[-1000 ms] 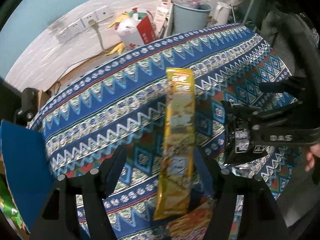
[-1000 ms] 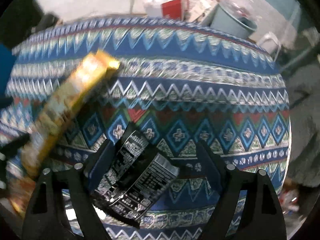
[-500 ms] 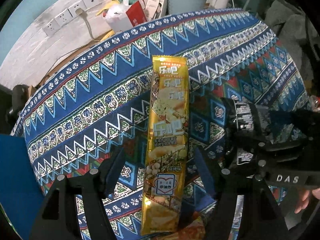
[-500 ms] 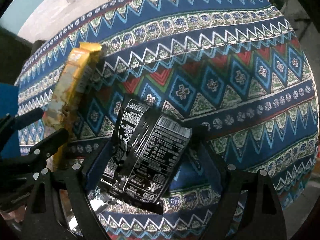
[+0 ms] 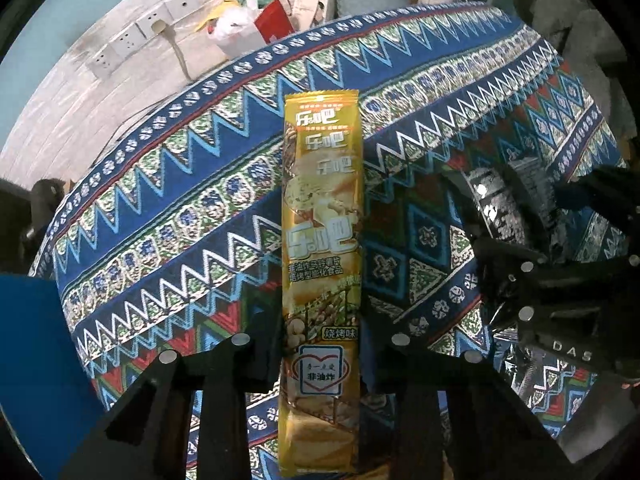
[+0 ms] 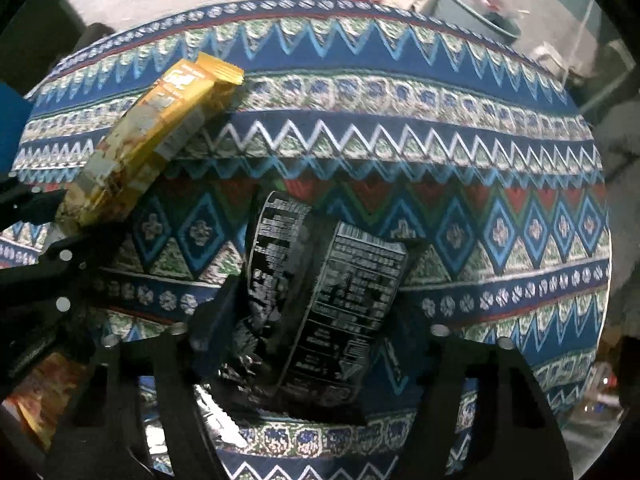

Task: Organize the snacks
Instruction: 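Grasp the second yellow stick pack with the left tool while the right tool grasps the black bag, then carry the yellow pack and black bag into the box and open both tools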

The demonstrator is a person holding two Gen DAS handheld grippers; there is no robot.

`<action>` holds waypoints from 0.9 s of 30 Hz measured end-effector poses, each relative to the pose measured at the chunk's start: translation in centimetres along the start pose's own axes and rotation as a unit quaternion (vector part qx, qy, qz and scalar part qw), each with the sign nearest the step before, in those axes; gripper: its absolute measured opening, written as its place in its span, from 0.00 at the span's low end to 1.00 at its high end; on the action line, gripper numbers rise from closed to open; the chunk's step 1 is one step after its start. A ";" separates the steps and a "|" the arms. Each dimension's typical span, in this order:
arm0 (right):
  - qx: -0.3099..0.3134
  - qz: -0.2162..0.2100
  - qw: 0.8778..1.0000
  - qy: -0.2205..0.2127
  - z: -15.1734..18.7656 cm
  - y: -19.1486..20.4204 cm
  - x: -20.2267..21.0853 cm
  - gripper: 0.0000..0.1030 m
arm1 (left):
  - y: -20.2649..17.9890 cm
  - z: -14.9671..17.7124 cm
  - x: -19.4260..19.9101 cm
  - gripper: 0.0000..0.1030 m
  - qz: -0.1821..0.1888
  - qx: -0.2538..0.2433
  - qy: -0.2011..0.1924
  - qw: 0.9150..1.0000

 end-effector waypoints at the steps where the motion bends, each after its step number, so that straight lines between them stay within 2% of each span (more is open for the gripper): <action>1: 0.004 -0.004 1.000 -0.002 -0.2 0.1 0.2 0.60 | 0.2 0.1 0.2 0.30 -0.001 0.001 -0.002 1.000; 5: 0.009 -0.016 1.000 -0.012 -0.7 -0.4 1.3 0.59 | 1.1 0.0 1.6 0.30 -0.008 0.014 -0.021 1.000; 7: 0.011 -0.016 1.000 -0.020 -2.5 -2.2 3.0 0.59 | 1.7 0.1 2.5 0.30 -0.010 0.018 -0.029 0.999; 10: 0.013 -0.020 0.999 -0.037 -2.3 -3.2 4.8 0.59 | 2.5 0.4 4.0 0.30 -0.018 0.023 -0.048 0.998; 18: 0.017 -0.031 0.996 -0.079 -3.5 -3.4 10.6 0.59 | 3.9 2.2 7.2 0.30 -0.021 0.044 -0.084 0.995; 24: 0.023 -0.041 0.994 -0.101 -2.4 -3.5 13.9 0.59 | 5.2 3.4 9.3 0.29 -0.028 0.058 -0.108 0.992; 27: 0.029 -0.043 0.992 -0.115 -1.1 -1.9 15.4 0.59 | 5.8 4.1 10.4 0.30 -0.032 0.064 -0.120 0.990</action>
Point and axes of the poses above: each gripper's, at about its wrist camera, not at the fingertips, and x roughly against the way its jaws point, y to its left, z to its underside, the point moved 8 cm from there along -x, roughly the way its jaws point, and after that the axes turned 13 degrees about y, right-handed, at the moved point
